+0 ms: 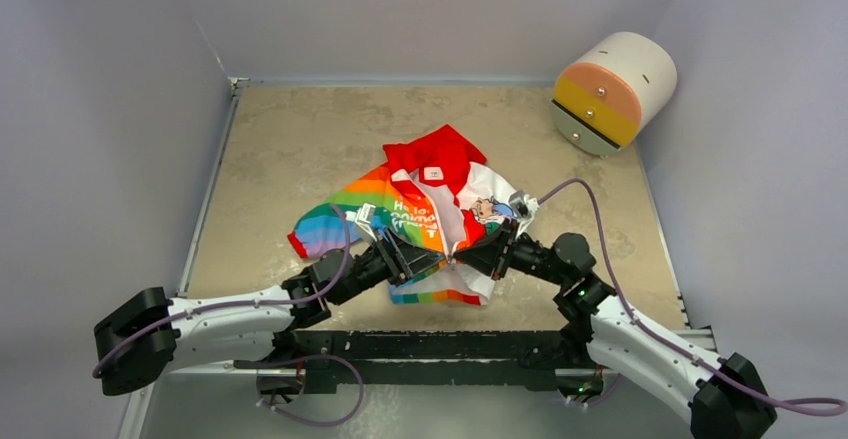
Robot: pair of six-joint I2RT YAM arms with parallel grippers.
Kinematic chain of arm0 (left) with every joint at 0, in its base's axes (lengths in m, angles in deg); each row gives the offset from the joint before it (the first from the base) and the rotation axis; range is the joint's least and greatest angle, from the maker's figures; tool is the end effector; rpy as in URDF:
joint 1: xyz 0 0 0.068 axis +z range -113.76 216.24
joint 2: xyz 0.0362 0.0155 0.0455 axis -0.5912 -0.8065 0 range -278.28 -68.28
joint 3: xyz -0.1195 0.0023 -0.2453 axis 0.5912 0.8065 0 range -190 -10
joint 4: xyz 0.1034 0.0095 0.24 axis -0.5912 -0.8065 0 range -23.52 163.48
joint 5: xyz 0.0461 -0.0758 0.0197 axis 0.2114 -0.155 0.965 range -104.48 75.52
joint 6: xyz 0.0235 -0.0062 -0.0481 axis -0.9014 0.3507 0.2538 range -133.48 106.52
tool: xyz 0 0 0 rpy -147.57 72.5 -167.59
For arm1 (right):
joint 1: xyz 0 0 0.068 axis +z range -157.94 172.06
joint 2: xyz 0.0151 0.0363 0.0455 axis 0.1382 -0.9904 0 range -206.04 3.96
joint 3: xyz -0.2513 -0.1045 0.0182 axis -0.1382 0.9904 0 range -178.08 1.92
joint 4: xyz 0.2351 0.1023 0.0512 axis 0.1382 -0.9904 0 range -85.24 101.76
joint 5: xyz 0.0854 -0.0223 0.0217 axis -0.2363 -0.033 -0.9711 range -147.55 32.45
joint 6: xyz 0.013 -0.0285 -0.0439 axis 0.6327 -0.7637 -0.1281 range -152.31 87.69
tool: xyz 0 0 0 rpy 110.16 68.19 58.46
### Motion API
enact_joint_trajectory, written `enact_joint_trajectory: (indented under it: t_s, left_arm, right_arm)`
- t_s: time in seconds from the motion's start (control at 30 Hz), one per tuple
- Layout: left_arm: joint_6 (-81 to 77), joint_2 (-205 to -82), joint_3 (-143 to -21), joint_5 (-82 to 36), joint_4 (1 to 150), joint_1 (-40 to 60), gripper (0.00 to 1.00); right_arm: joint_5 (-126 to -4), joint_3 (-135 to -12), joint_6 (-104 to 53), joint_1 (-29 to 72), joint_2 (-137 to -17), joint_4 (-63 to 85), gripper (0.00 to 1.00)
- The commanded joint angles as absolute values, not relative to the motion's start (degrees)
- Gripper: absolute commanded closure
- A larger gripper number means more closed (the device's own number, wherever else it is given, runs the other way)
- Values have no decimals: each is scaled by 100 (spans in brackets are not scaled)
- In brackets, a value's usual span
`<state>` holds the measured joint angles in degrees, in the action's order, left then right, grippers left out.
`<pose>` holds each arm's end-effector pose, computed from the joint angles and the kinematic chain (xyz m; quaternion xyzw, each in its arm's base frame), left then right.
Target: Zip up the jacket
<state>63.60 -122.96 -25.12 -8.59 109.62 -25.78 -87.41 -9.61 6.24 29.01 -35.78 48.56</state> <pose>0.0988 -0.1782 0.2127 -0.1302 0.7160 -0.6286 0.2743 0.1210 0.1134 0.2349 -0.1866 0.6328 0.5812 0.4763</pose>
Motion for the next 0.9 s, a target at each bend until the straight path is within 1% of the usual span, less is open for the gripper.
enact_joint_trajectory:
  t_s: [0.0, 0.17, 0.37, 0.5, 0.67, 0.87]
  left_arm:
    - [6373, -12391, -2503, -841, 11540, -2601, 46]
    - [6391, -12489, -2516, -985, 11629, -2598, 48]
    - [6224, -12262, -2590, -916, 10960, -2598, 48]
    - [6243, -12221, -2532, -909, 10914, -2598, 48]
    - [6337, -12439, -2459, -1080, 11434, -2598, 48]
    - [6592, -12742, -2192, -1192, 12427, -2599, 48]
  right_arm:
    - [-8961, -922, 790, 2904, -3392, 5326, 100]
    - [-8965, -896, 882, 2902, -3298, 5369, 100]
    - [-8923, -908, 920, 2902, -3295, 5373, 100]
    - [-8973, -929, 990, 2903, -3344, 5517, 100]
    - [-9065, -926, 1097, 2902, -3448, 5729, 100]
    - [-9118, -918, 1209, 2897, -3403, 5824, 100]
